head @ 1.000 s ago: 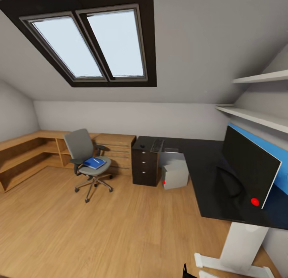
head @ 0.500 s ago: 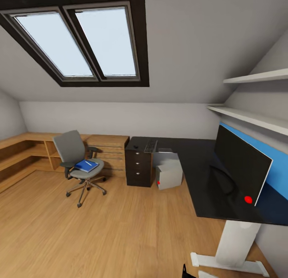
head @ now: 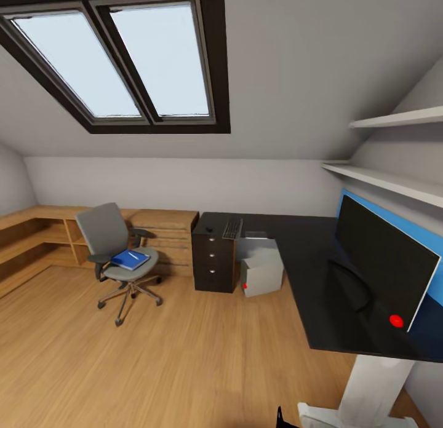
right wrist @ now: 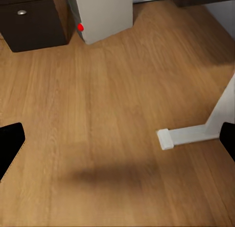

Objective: In the bedroom, organize the workspace by keeping the computer under the desk, ensuring the monitor is on the desk, placing the keyboard on the desk next to the monitor, placing the mouse on the desk next to the keyboard, moving the folder from the swivel chair onto the desk next to the mouse, stacking the notebook on top of the folder with the pen on top of the notebook, and positioning the swivel chair next to the desk.

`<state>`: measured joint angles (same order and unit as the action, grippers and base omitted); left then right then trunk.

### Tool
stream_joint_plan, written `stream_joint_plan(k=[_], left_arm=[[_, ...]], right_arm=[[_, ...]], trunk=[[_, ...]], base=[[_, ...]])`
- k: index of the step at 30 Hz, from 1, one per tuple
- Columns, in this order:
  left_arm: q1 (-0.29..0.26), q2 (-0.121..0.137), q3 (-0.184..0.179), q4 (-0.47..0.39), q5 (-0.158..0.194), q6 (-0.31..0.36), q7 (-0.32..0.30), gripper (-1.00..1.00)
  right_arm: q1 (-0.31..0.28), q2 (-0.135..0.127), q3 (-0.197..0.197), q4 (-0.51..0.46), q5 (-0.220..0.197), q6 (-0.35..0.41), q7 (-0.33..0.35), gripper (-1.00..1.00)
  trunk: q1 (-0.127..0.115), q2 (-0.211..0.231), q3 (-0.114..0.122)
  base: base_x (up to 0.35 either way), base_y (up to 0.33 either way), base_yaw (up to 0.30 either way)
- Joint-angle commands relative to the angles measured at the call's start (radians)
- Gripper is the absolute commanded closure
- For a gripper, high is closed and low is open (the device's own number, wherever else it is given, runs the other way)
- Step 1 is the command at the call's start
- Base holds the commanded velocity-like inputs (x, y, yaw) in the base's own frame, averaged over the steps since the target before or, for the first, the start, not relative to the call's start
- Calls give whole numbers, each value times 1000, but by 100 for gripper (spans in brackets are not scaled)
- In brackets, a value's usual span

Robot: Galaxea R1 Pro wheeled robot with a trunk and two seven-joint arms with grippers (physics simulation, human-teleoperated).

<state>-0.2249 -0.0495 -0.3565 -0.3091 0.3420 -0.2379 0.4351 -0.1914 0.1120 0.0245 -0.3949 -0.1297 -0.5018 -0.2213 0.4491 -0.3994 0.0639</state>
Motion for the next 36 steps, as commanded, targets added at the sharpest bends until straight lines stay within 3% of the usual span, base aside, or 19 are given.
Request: stream_joint_plan(k=[1, 10, 24, 36], left_arm=[[-1, 0, -9, 1, 9, -4, 5, -100], [-1, 2, -8, 1, 10, -4, 5, -100], [-1, 4, -7, 1, 11, -4, 5, -100], [-1, 5, -7, 1, 11, -4, 5, -100]], right_arm=[[0, 0, 3, 1, -8, -4, -1, -100], [0, 0, 4, 1, -8, -4, 0, -100], [0, 1, 5, 1, -8, -4, 0, -100], [0, 11, 5, 4, -9, -4, 0, -100]], trunk=[[1, -1, 0], [1, -1, 0], [1, -1, -1], [1, -1, -17]], base=[[329, 75, 0], [327, 127, -13], [303, 209, -224], [324, 92, -44]])
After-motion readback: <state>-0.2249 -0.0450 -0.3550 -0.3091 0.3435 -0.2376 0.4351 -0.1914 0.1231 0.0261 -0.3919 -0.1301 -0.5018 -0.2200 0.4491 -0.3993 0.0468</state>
